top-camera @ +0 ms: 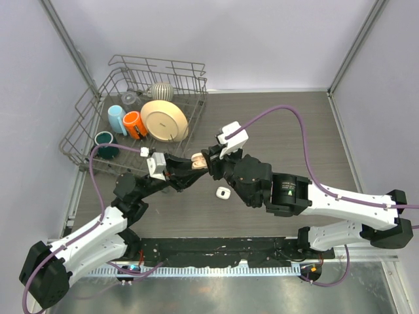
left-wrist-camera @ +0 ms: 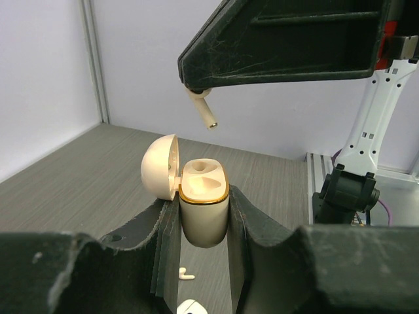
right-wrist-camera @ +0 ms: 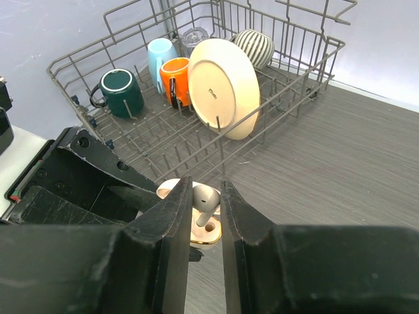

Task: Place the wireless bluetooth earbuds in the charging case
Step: Place the earbud in the charging case.

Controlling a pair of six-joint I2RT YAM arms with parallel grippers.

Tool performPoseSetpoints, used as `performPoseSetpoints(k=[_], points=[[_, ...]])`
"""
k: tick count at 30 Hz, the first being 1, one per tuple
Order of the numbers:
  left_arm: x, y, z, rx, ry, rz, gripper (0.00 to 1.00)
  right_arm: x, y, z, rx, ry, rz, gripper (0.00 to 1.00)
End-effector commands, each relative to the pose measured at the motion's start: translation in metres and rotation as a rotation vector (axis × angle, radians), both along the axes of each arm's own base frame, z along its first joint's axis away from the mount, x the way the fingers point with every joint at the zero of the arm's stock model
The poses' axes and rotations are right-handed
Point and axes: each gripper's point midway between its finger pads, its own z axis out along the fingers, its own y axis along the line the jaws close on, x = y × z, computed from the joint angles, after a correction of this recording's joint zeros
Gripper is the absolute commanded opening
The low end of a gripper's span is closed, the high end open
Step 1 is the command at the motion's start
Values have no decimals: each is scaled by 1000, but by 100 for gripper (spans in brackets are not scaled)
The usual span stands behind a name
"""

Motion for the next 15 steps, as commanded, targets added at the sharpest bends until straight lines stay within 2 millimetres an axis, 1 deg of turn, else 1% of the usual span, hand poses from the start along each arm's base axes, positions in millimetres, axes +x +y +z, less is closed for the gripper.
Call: performPoseSetpoints(k=[1,5,11,15], points=[[-5,2,32,-63,-82,-6,0,-3,6,11,65,1,14,1],[-6,2,33,-64,-84,-9,0,-3,8,0,36,11,14,1],[-5,2,33,-64,-87,-7,0,-5,8,-11,13,20,26,1],[-5,3,34,-68,-88,0,0,-4,6,-13,-1,17,24,1]])
